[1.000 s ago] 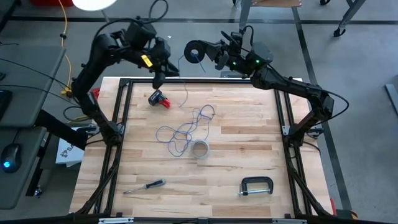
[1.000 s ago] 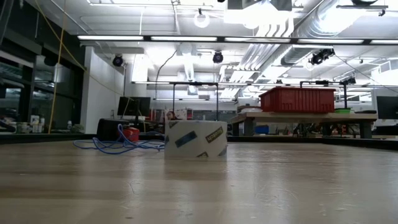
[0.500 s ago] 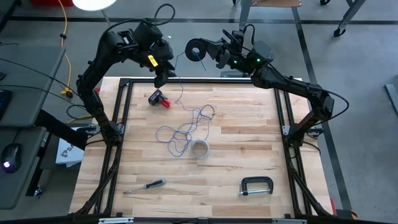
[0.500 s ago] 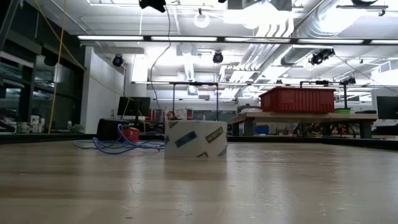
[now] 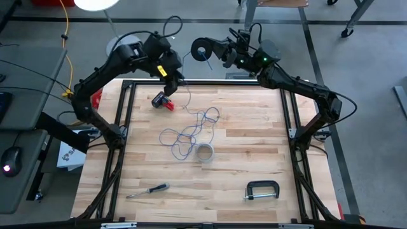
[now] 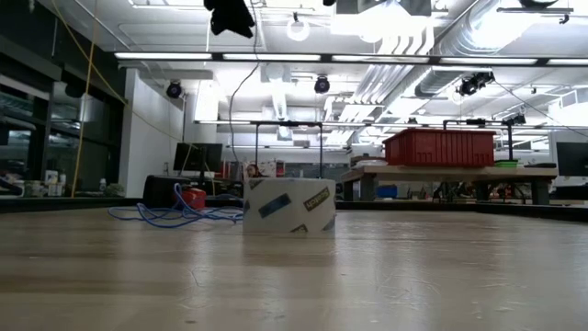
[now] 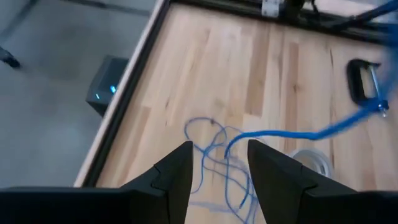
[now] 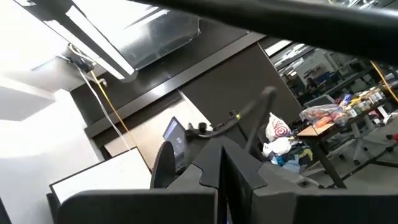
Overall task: Coil cords
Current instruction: Coil the blue wire on the spool
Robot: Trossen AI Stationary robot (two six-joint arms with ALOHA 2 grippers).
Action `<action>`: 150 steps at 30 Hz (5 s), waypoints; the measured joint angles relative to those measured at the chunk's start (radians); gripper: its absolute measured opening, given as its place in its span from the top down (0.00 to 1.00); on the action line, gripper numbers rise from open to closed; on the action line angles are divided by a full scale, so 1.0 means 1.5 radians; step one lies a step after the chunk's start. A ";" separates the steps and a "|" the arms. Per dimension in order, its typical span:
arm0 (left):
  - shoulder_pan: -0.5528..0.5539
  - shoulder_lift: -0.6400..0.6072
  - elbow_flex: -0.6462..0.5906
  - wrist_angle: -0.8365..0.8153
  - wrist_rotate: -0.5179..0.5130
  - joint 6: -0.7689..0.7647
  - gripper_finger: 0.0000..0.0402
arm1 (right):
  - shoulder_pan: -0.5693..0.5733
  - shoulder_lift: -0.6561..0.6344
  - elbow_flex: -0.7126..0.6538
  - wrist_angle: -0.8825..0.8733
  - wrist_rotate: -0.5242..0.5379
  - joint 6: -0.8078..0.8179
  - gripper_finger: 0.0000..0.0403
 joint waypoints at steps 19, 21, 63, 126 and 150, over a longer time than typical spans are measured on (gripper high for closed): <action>-0.051 -0.080 -0.197 0.210 -0.038 -0.001 0.63 | -0.001 0.000 0.000 -0.001 0.000 0.000 1.00; -0.056 -0.078 -0.198 0.208 -0.048 -0.001 0.63 | -0.001 0.000 0.000 -0.001 0.000 0.000 1.00; -0.165 -0.069 -0.133 0.180 0.051 -0.223 1.00 | -0.001 0.007 0.000 -0.051 0.152 -0.005 1.00; -0.180 -0.184 -0.304 0.138 -0.124 -0.304 0.72 | -0.058 -0.035 0.000 -0.144 -0.006 -0.082 1.00; -0.116 -0.227 -0.357 0.464 -0.218 -0.103 0.57 | -0.019 -0.035 0.000 -0.060 -0.077 -0.186 1.00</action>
